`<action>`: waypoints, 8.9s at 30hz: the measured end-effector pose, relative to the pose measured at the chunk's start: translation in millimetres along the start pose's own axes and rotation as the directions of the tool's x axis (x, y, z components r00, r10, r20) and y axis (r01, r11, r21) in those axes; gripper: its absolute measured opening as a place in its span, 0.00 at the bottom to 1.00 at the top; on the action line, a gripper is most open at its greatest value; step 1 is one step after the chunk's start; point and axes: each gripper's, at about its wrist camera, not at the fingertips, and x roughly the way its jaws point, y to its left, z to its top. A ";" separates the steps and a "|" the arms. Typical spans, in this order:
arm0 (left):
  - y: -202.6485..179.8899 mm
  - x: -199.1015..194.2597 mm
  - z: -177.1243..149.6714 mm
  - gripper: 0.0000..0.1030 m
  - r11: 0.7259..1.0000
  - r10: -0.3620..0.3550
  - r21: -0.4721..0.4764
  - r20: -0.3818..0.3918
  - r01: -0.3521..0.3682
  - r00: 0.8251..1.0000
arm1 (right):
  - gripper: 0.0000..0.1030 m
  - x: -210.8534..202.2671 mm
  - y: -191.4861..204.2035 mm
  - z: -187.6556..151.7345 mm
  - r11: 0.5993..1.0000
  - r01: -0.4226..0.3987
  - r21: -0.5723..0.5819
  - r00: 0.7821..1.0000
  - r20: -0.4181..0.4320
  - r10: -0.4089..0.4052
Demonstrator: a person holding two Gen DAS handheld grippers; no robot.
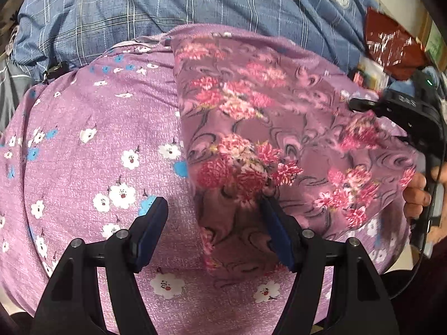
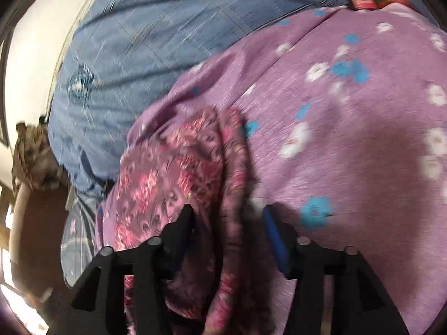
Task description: Fold small clothes
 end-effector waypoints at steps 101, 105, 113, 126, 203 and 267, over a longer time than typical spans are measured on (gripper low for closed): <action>27.5 -108.4 33.2 0.81 0.968 0.234 0.029 0.263 -0.251 0.936 | 0.54 -113.8 112.8 -107.6 0.937 0.013 -0.350 0.982 0.180 0.054; 29.4 -87.5 39.4 0.81 0.970 0.226 0.035 0.245 -0.242 0.943 | 0.54 -98.1 106.0 -96.1 0.941 0.009 -0.339 0.983 0.177 0.054; 25.7 -50.3 52.8 0.81 0.977 0.194 0.040 0.234 -0.209 0.953 | 0.28 -47.8 77.5 -87.7 0.962 0.056 -0.266 0.996 0.082 -0.035; 14.6 18.6 42.8 0.81 0.974 0.172 0.128 0.117 -0.187 0.978 | 0.29 -13.0 50.5 -84.9 0.953 0.190 -0.237 0.982 0.044 -0.185; 32.8 47.7 57.2 0.83 0.987 -0.152 0.050 -0.005 0.152 0.988 | 0.66 -11.7 7.2 -17.6 0.998 0.026 -0.060 0.999 0.047 -0.023; 47.6 44.9 77.6 0.69 0.996 -0.089 0.027 0.044 0.088 0.995 | 0.17 6.8 100.0 -4.1 0.928 0.162 -0.336 0.982 0.143 -0.120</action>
